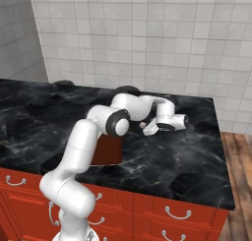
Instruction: Take out the milk from the fridge and place it on the tray on the counter. Then take the sugar cube near the tray and place it in the tray.
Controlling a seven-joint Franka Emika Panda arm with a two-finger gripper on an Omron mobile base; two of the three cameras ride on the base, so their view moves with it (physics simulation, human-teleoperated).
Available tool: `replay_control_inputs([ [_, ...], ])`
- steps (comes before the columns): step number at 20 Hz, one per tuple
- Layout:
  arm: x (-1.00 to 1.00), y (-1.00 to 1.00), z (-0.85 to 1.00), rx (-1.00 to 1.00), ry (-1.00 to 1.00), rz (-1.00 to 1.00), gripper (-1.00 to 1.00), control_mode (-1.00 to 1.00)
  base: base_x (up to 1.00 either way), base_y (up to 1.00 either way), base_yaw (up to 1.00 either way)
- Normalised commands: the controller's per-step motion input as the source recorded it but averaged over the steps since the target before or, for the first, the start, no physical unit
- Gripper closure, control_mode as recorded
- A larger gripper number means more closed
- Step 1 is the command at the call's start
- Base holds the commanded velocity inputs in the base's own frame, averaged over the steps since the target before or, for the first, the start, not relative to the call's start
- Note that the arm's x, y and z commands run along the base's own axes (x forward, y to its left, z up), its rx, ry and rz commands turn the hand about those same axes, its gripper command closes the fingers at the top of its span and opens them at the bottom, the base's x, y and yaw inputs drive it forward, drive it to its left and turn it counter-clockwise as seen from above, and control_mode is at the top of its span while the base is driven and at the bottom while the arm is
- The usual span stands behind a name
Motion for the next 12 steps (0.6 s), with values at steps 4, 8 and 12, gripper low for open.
replay_control_inputs([
  [4, -0.04, 0.25, 0.0, -0.05, -0.02, 0.0, -1.0, -1.0, 0.0, 0.0, 0.0],
  [8, -0.14, 0.42, 0.0, -0.14, -0.11, 0.0, -1.0, -1.0, 0.0, 0.0, 0.0],
  [12, -0.05, 0.28, -0.02, -0.08, -0.07, 0.0, -1.0, -1.0, 0.0, 0.0, 0.0],
])
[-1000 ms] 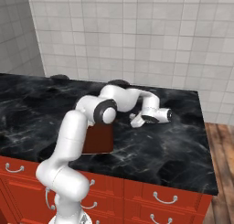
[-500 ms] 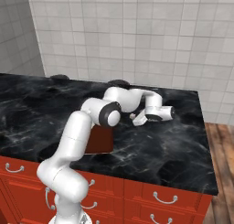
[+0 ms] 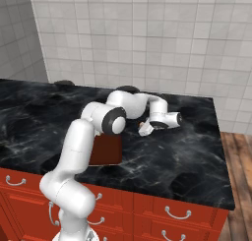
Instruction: Take out the milk from the fridge and place it on the tray on the counter. Then take the sugar cube near the tray and place it in the tray.
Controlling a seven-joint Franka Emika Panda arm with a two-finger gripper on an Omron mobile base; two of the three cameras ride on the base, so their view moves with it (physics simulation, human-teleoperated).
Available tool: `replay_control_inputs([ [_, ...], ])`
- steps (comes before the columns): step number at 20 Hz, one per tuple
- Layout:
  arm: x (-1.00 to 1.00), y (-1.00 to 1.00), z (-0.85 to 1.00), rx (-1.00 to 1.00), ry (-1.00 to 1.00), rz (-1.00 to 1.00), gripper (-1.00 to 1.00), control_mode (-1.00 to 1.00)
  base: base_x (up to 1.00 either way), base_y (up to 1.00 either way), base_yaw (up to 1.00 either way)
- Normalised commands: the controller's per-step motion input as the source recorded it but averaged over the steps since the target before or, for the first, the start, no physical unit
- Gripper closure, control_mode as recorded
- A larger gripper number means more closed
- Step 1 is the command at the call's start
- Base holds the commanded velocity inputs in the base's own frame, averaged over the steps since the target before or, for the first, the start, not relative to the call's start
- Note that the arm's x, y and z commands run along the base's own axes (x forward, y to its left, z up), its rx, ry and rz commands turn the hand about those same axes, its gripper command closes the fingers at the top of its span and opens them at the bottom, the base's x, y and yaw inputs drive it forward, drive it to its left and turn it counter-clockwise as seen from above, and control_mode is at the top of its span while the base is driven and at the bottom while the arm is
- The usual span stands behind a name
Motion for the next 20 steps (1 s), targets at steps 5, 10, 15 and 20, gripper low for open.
replay_control_inputs([
  [5, 0.0, -0.16, -0.12, 0.02, 0.0, 0.01, -1.0, -1.0, 0.0, 0.0, 0.0],
  [10, 0.03, -0.15, -0.21, 0.02, 0.0, 0.01, -1.0, -1.0, 0.0, 0.0, 0.0],
  [15, 0.07, -0.01, -0.1, 0.0, 0.0, 0.0, -1.0, -1.0, 0.0, 0.0, 0.0],
  [20, 0.18, -0.02, 0.0, 0.0, 0.0, 0.0, -1.0, -1.0, 0.0, 0.0, 0.0],
])
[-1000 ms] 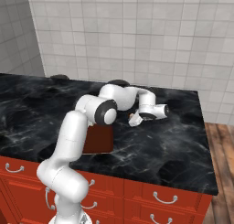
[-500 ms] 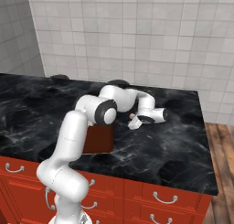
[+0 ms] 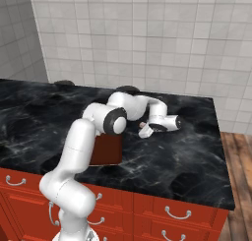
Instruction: Take out the milk from the fridge and place it on the tray on the counter. Then take the sugar cube near the tray and place it in the tray.
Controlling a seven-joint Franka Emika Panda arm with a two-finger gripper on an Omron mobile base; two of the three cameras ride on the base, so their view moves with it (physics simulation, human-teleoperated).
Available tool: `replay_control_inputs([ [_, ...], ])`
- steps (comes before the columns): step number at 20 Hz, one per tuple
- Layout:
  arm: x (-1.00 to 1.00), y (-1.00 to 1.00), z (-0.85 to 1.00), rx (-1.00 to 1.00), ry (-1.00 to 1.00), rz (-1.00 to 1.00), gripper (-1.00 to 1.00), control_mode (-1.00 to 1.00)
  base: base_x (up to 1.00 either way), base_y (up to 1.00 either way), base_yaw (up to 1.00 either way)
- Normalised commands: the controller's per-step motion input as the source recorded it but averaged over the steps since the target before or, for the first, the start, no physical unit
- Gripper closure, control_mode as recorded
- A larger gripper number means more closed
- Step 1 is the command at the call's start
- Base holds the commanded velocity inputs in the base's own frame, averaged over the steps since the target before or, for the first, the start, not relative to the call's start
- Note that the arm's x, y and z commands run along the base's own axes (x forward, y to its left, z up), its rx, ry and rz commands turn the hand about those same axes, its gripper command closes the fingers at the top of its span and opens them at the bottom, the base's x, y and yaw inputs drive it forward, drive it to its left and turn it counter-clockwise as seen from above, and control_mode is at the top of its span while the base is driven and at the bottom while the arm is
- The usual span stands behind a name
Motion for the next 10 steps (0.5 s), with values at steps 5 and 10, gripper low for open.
replay_control_inputs([
  [5, 0.38, -0.02, 0.0, 0.0, 0.0, 0.0, -1.0, -1.0, 0.0, 0.0, 0.0],
  [10, 0.16, 0.0, -0.1, 0.03, 0.0, 0.0, -1.0, -1.0, 0.0, 0.0, 0.0],
])
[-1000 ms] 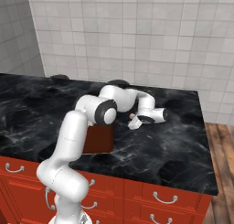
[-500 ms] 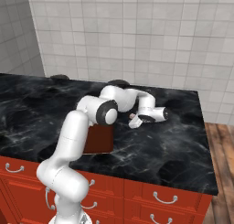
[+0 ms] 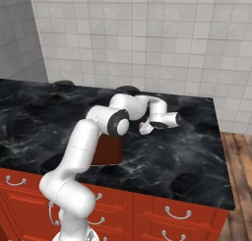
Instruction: Take out the milk from the fridge and place it on the tray on the counter. Then take the sugar cube near the tray and place it in the tray.
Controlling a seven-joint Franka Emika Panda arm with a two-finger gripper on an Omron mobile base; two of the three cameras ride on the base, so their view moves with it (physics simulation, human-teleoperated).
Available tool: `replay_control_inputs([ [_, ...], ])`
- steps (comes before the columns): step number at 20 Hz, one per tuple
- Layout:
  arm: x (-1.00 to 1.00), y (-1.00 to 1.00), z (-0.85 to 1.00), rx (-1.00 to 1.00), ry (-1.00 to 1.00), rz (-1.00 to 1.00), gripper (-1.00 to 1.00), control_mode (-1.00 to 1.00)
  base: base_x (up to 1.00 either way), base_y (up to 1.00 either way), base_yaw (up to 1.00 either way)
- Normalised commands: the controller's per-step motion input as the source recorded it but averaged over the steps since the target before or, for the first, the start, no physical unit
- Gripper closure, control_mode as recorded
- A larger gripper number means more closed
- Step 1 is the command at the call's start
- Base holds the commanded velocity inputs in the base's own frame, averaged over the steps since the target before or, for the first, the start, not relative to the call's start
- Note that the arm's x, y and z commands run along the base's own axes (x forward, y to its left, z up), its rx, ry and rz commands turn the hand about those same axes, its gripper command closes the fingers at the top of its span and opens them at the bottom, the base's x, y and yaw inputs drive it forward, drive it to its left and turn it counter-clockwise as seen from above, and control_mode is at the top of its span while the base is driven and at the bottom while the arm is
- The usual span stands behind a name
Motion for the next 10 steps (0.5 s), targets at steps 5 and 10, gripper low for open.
replay_control_inputs([
  [5, 0.0, 0.06, -0.28, 0.0, 0.0, 0.0, 1.0, -1.0, 0.0, 0.0, 0.0],
  [10, -0.01, 0.0, -0.24, 0.0, 0.0, 0.0, 1.0, -1.0, 0.0, 0.0, 0.0],
])
